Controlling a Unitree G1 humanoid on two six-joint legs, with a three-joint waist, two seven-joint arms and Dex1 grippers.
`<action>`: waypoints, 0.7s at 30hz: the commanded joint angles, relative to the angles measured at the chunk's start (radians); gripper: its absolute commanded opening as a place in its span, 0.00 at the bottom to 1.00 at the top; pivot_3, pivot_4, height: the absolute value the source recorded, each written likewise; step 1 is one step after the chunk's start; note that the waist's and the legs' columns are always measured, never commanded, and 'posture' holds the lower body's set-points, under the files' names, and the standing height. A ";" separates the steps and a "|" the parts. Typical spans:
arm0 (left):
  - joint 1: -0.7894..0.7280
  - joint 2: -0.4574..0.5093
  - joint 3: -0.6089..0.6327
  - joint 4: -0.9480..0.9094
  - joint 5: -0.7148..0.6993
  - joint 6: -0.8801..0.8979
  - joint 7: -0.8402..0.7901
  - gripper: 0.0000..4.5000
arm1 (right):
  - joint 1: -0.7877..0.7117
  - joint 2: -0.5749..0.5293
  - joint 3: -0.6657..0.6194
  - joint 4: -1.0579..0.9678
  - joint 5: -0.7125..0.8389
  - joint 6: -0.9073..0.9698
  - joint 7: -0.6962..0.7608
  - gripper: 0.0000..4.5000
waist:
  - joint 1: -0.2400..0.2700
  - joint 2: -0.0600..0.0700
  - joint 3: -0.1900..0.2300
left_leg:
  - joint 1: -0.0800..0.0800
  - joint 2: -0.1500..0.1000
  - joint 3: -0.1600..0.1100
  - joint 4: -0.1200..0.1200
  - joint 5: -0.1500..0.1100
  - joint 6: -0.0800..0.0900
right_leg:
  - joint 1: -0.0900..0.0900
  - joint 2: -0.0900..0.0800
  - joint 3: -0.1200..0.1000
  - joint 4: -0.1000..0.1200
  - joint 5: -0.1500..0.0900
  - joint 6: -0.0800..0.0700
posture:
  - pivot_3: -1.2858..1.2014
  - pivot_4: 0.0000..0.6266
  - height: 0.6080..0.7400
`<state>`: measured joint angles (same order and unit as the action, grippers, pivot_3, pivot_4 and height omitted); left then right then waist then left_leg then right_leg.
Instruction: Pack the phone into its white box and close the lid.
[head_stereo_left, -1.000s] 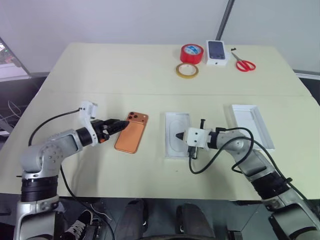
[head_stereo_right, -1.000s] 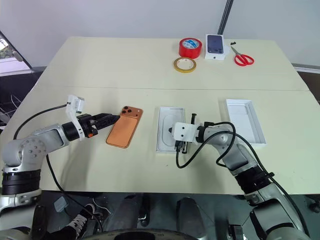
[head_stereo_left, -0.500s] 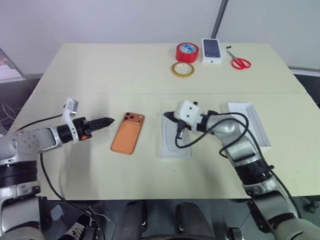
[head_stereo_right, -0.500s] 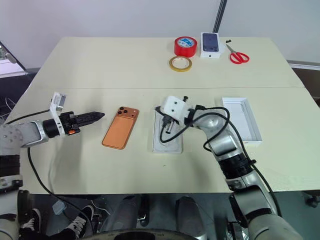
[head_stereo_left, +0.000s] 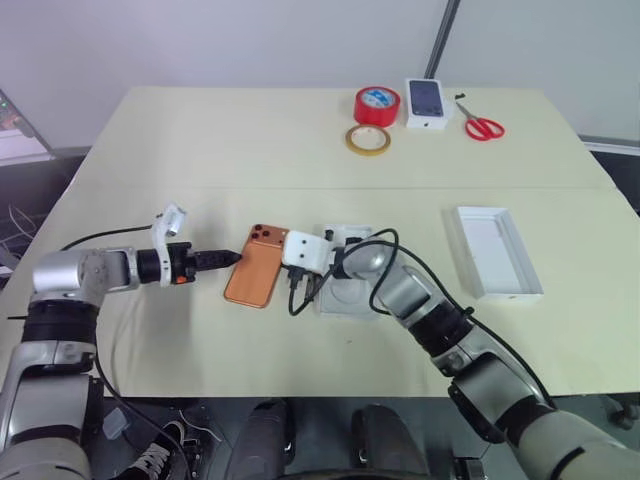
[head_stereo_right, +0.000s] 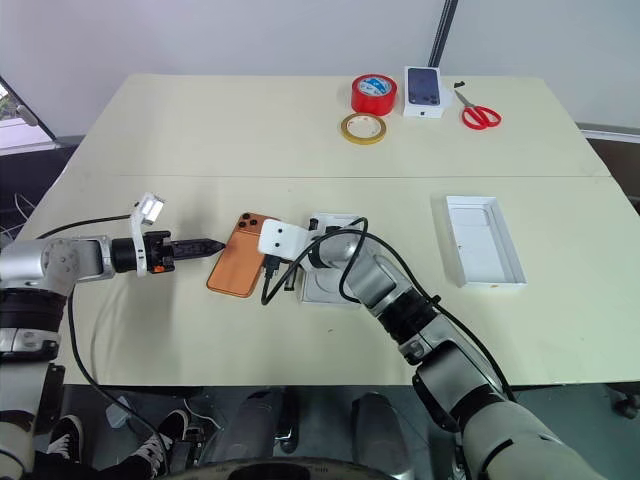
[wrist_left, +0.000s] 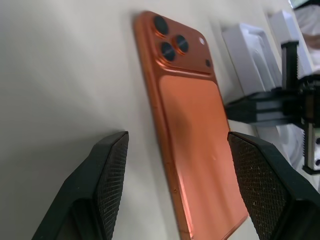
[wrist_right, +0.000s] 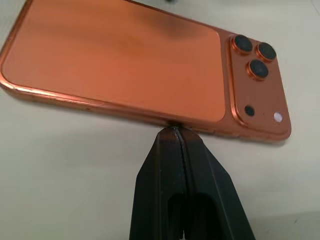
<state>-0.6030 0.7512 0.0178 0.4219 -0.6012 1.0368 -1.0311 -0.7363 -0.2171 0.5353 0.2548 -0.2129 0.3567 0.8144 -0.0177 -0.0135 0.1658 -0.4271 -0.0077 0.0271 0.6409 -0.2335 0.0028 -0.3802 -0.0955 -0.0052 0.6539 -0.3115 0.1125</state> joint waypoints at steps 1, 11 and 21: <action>0.010 -0.038 -0.044 0.009 0.010 0.042 -0.029 0.74 | 0.005 -0.011 0.010 -0.012 -0.014 0.000 0.017 0.00 | 0.001 0.000 0.000 | 0.000 0.000 0.000 0.000 0.000 0.000 | 0.000 0.000 0.000 0.000 0.000 0.000 | 0.52 0.24 0.91; -0.035 -0.154 -0.029 -0.022 -0.009 0.155 0.004 0.74 | 0.019 -0.004 -0.001 -0.021 -0.018 -0.004 0.015 0.00 | 0.008 0.000 -0.002 | 0.000 -0.001 0.000 0.000 0.000 0.001 | 0.001 -0.001 0.000 0.000 0.000 0.000 | 0.52 0.24 0.91; -0.049 -0.137 0.086 0.041 -0.025 0.179 0.027 0.33 | 0.029 -0.021 -0.008 -0.012 -0.024 -0.024 0.008 0.00 | 0.001 0.000 -0.001 | 0.000 -0.001 0.000 0.001 0.000 0.001 | 0.004 0.000 0.000 0.000 0.000 0.000 | 0.52 0.24 0.91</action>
<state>-0.6504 0.6057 0.0750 0.4685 -0.6096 1.1996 -0.9978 -0.7162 -0.2246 0.5272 0.2394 -0.2244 0.3337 0.8208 -0.0168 -0.0138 0.1646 -0.4274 -0.0087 0.0269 0.6417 -0.2336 0.0035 -0.3764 -0.0951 -0.0057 0.6545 -0.3115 0.1128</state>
